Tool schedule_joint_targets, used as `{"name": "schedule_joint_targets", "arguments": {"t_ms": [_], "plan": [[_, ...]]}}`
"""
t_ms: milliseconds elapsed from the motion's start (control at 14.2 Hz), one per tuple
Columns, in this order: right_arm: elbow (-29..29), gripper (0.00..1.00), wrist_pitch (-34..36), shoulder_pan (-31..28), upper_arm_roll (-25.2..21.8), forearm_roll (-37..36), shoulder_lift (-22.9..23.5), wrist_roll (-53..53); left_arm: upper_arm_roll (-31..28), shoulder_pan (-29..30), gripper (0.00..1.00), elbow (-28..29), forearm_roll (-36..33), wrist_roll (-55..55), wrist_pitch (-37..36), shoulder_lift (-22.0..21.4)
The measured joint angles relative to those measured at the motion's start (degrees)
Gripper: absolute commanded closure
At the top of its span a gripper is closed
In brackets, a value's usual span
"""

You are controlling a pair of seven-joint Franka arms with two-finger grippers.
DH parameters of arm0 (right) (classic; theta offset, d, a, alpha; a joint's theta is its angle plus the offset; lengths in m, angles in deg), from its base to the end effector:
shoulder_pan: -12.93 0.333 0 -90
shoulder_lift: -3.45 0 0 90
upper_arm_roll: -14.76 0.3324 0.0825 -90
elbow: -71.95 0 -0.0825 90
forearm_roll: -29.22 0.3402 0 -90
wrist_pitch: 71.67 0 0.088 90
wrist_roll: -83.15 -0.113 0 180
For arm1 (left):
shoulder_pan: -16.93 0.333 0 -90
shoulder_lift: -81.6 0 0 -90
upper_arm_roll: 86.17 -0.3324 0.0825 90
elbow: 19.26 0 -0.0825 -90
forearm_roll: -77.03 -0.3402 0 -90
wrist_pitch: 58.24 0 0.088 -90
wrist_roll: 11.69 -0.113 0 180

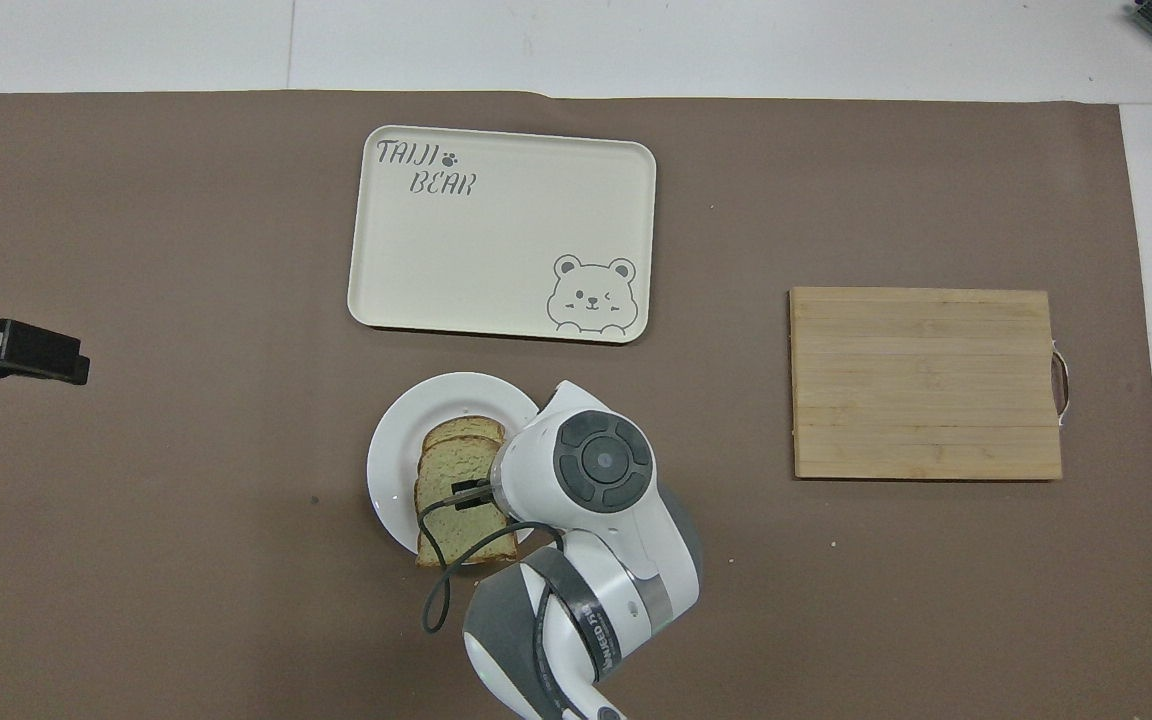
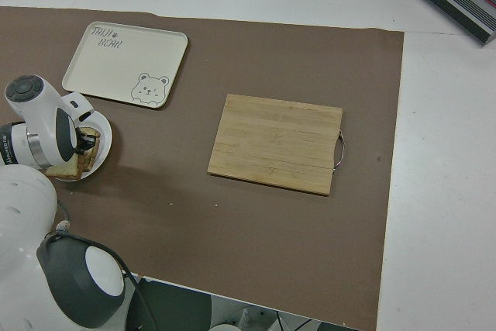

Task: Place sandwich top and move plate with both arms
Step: 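Lower the bread slice onto the egg toast and open the right gripper, then withdraw the right gripper while the left gripper reaches the plate rim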

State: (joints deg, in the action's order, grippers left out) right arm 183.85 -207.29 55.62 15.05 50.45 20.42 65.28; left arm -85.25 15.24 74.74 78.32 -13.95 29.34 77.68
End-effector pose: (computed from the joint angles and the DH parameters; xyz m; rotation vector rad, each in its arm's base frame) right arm 0.4307 0.4090 0.3766 -2.8326 -0.2654 0.0564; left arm 0.4823 -0.0249 0.6356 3.1167 -0.1332 -0.0682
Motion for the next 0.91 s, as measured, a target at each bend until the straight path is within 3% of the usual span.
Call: {"name": "schedule_joint_targets", "arguments": {"t_ms": [70,140,211,281,632,913], "plan": [[0.0,0.98,-0.3,0.0,0.0,0.0,0.4,0.0,0.0,0.0,0.00,0.0,0.0,0.0,0.0,0.0],[0.0,0.60,-0.3,-0.1,-0.1,0.0,0.5,0.0,0.0,0.0,0.00,0.0,0.0,0.0,0.0,0.0],[0.0,0.11,-0.3,-0.2,-0.1,0.0,0.5,0.0,0.0,0.0,0.00,0.0,0.0,0.0,0.0,0.0],[0.0,0.00,-0.3,-0.2,-0.1,0.0,0.5,0.0,0.0,0.0,0.00,0.0,0.0,0.0,0.0,0.0],[-0.3,0.00,-0.4,-1.1,-0.9,-0.2,0.4,0.0,-0.8,0.2,0.00,-0.7,0.0,0.1,0.0,-0.3],[-1.0,0.00,1.5,-6.6,-1.2,-6.8,-2.0,0.0,-1.3,0.8,0.00,-1.3,0.0,0.1,0.0,-1.0]]}}
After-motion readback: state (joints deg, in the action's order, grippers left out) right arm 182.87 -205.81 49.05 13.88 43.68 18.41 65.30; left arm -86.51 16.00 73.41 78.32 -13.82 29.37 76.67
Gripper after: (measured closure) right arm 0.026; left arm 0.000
